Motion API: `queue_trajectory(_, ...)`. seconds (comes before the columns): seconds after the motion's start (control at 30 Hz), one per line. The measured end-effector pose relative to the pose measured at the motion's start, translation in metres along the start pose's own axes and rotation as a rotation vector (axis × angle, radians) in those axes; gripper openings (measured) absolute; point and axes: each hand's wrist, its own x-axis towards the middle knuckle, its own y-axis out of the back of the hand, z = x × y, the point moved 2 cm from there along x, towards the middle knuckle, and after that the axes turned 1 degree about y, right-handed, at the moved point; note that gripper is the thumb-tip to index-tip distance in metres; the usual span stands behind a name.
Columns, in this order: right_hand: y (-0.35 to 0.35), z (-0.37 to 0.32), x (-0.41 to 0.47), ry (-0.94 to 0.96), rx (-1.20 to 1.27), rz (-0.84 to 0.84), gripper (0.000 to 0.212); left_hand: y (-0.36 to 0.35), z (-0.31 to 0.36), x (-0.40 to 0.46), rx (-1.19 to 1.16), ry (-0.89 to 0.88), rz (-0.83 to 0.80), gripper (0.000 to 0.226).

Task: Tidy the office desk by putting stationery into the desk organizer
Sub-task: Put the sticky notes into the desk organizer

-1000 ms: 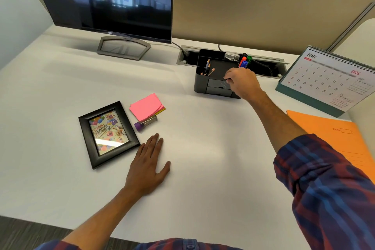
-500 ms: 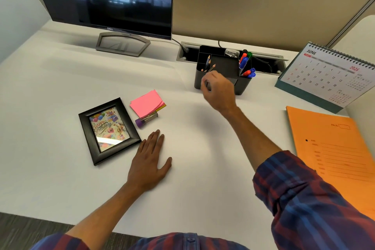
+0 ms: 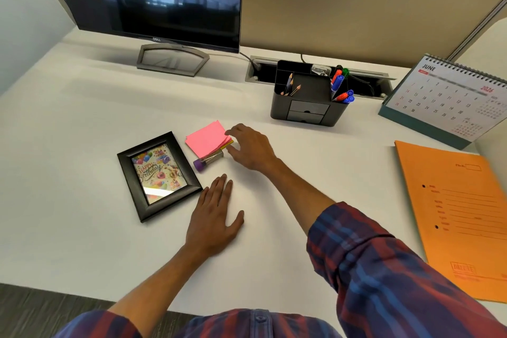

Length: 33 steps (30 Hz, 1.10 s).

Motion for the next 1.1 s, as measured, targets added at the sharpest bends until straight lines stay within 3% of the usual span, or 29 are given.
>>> queue_trajectory(0.3,-0.019,-0.042,0.007,0.285,-0.114,-0.170,0.032,0.001,0.001,-0.001,0.016,-0.008,0.010,0.076)
queue_trajectory(0.6,-0.022,-0.056,0.012,0.288,-0.179,-0.179,0.025,0.001,0.001,0.000,0.019,-0.009,0.017,0.076)
queue_trajectory(0.87,0.010,-0.037,0.011,0.170,0.158,0.016,0.058,-0.002,-0.001,0.000,-0.005,-0.010,-0.003,0.076)
queue_trajectory(0.97,0.027,-0.025,0.015,0.129,0.282,0.100,0.055,-0.002,-0.002,0.000,-0.005,-0.006,-0.004,0.076)
queue_trajectory(1.1,0.051,-0.004,0.018,0.048,0.391,0.268,0.034,-0.002,-0.002,0.000,0.003,-0.003,-0.008,0.076)
